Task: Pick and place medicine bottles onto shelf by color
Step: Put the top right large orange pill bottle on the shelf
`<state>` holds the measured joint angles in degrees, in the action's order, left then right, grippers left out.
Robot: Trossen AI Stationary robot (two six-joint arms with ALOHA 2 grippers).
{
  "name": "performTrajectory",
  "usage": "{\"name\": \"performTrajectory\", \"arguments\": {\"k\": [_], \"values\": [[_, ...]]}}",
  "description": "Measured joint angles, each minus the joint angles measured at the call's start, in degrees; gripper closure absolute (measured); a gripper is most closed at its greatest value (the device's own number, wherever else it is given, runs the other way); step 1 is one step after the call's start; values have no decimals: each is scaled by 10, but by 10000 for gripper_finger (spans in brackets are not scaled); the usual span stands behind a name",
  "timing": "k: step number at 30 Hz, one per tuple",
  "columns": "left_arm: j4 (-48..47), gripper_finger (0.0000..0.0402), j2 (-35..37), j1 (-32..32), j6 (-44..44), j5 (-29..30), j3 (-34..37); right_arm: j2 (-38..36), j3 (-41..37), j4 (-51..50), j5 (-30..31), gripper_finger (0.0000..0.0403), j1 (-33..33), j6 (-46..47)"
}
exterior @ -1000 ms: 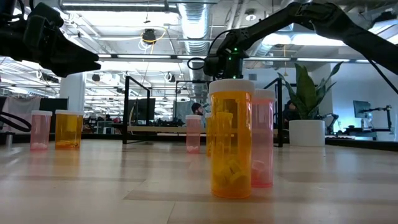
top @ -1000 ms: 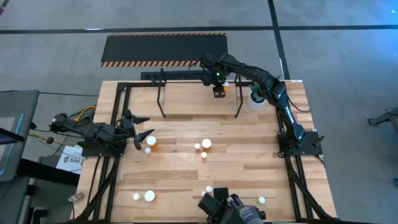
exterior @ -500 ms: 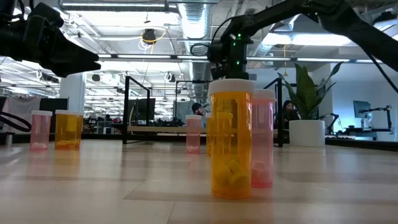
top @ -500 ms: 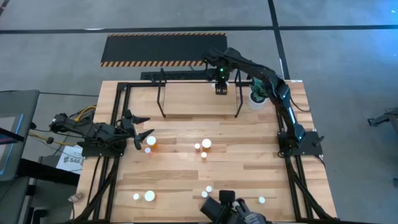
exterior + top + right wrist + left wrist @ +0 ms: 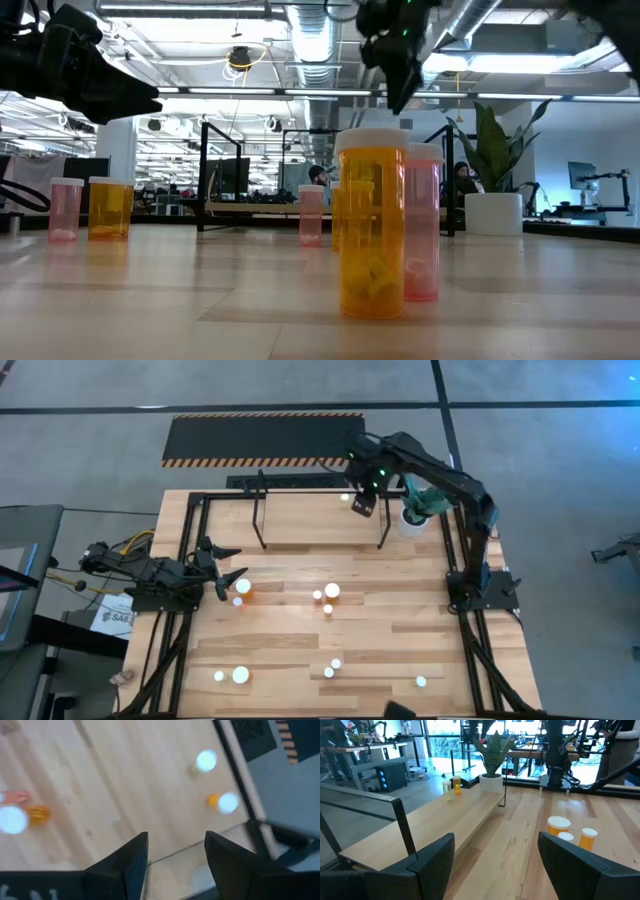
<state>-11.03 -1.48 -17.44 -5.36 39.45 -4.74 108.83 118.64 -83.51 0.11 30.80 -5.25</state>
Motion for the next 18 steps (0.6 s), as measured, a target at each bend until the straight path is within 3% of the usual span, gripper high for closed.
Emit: {"name": "performTrajectory", "arguments": {"k": [12,18], "values": [[0,129,0,0,0,0,0,-327,-453,284,116,205,-121,254],[0,129,0,0,0,0,0,-434,-587,362,134,207,-160,271]]}}
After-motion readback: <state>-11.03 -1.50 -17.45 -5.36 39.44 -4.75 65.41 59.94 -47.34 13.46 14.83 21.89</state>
